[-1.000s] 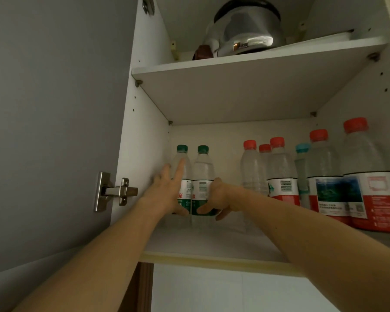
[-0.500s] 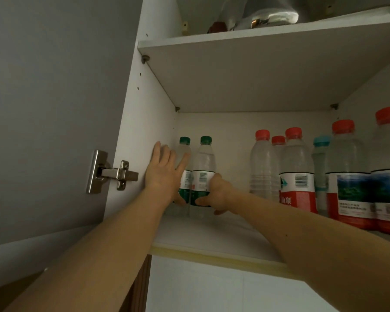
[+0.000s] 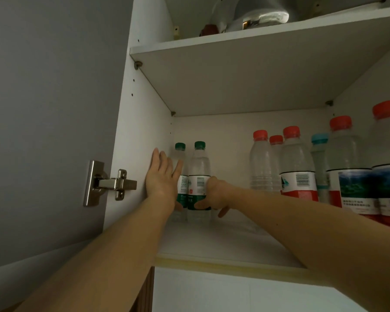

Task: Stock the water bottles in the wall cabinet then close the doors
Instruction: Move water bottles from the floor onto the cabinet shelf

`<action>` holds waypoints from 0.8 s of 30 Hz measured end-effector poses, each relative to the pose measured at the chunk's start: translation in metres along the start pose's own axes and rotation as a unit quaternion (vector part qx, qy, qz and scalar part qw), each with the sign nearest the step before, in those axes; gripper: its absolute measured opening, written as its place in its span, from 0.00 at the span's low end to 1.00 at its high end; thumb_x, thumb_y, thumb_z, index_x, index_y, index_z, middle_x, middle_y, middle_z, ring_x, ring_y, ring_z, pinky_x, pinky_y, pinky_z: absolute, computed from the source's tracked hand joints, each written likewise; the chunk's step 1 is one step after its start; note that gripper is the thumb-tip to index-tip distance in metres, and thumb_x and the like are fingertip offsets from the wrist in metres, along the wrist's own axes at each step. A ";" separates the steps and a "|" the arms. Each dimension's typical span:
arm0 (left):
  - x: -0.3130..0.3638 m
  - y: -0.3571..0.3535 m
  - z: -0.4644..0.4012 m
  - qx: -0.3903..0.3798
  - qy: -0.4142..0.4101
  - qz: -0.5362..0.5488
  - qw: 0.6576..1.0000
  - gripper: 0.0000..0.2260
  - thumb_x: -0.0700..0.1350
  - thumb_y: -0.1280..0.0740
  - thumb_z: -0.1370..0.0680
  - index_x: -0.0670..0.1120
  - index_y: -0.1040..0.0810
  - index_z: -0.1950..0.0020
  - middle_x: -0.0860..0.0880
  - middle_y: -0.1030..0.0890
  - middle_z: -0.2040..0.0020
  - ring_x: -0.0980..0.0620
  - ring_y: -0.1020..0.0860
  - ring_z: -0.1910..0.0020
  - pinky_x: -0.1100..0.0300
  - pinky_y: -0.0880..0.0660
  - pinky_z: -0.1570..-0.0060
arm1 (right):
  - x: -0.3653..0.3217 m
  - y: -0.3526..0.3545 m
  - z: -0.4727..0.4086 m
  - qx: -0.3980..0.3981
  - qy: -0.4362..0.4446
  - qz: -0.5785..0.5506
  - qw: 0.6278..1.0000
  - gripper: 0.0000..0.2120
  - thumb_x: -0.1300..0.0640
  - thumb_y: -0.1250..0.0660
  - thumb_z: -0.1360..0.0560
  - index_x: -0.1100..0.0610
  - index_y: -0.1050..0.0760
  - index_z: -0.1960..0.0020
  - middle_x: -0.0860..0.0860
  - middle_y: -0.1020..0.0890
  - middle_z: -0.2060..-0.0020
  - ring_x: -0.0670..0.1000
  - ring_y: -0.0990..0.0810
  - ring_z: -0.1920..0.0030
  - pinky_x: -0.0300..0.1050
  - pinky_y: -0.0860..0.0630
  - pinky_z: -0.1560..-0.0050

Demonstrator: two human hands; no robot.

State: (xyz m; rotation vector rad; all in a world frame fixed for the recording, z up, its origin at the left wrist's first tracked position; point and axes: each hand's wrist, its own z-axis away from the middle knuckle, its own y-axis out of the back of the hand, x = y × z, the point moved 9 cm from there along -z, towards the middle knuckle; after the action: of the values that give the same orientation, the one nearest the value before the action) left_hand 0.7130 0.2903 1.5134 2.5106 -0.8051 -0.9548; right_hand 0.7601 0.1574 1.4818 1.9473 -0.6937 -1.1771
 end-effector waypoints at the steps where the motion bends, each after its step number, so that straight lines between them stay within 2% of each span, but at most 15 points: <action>1: 0.000 0.000 -0.001 -0.001 -0.001 -0.002 1.000 0.55 0.76 0.43 0.27 0.43 0.69 0.20 0.37 0.55 0.18 0.32 0.58 0.20 0.30 0.67 0.28 | -0.001 -0.001 -0.002 0.005 0.003 0.006 1.000 0.34 0.52 0.23 0.27 0.58 0.37 0.29 0.55 0.27 0.49 0.53 0.24 0.55 0.48 0.18 0.66; 6: 0.000 0.002 -0.007 -0.002 -0.002 -0.015 1.000 0.58 0.79 0.43 0.29 0.42 0.70 0.20 0.37 0.56 0.18 0.33 0.58 0.20 0.29 0.67 0.29 | 0.002 -0.004 -0.011 0.031 0.019 0.024 0.999 0.34 0.49 0.22 0.27 0.57 0.36 0.30 0.50 0.30 0.60 0.50 0.26 0.62 0.47 0.18 0.68; 9: 0.000 0.003 -0.008 0.006 -0.003 -0.018 1.000 0.61 0.82 0.45 0.33 0.42 0.71 0.21 0.37 0.56 0.18 0.33 0.58 0.20 0.30 0.66 0.28 | 0.000 0.000 -0.010 0.032 0.043 0.065 0.996 0.31 0.47 0.24 0.26 0.57 0.32 0.30 0.49 0.29 0.63 0.46 0.26 0.66 0.36 0.28 0.77; 11: 0.001 0.004 -0.006 0.011 -0.012 -0.024 1.000 0.62 0.83 0.48 0.34 0.42 0.70 0.21 0.37 0.56 0.18 0.33 0.57 0.20 0.31 0.66 0.27 | 0.000 0.002 -0.009 0.034 0.044 0.091 0.994 0.30 0.45 0.25 0.25 0.57 0.31 0.31 0.49 0.29 0.64 0.46 0.27 0.67 0.37 0.31 0.76; 14: 0.003 0.005 -0.004 0.020 -0.022 -0.017 0.999 0.61 0.83 0.48 0.34 0.42 0.70 0.20 0.37 0.56 0.18 0.33 0.56 0.20 0.31 0.65 0.27 | 0.003 0.002 -0.009 0.039 0.037 0.117 0.992 0.29 0.43 0.26 0.25 0.57 0.29 0.32 0.50 0.27 0.63 0.48 0.25 0.67 0.40 0.28 0.72; 19: 0.001 0.009 -0.006 0.031 -0.019 0.012 0.999 0.63 0.82 0.42 0.34 0.42 0.67 0.19 0.37 0.51 0.18 0.33 0.52 0.20 0.32 0.64 0.26 | 0.007 0.003 -0.012 0.049 0.026 0.142 0.988 0.31 0.39 0.27 0.26 0.56 0.28 0.31 0.51 0.26 0.63 0.49 0.24 0.65 0.44 0.22 0.65; 24: -0.002 0.014 -0.004 0.062 -0.021 0.046 0.997 0.63 0.79 0.36 0.35 0.41 0.63 0.19 0.36 0.43 0.21 0.34 0.47 0.22 0.34 0.61 0.25 | 0.009 0.003 -0.003 0.023 -0.012 0.084 0.996 0.27 0.41 0.28 0.25 0.54 0.28 0.32 0.56 0.22 0.58 0.52 0.19 0.63 0.42 0.20 0.71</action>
State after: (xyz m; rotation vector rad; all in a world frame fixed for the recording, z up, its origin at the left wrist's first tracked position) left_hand 0.7090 0.2804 1.5241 2.5409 -1.0119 -0.9559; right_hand 0.7662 0.1496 1.4805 1.8762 -0.8854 -1.0908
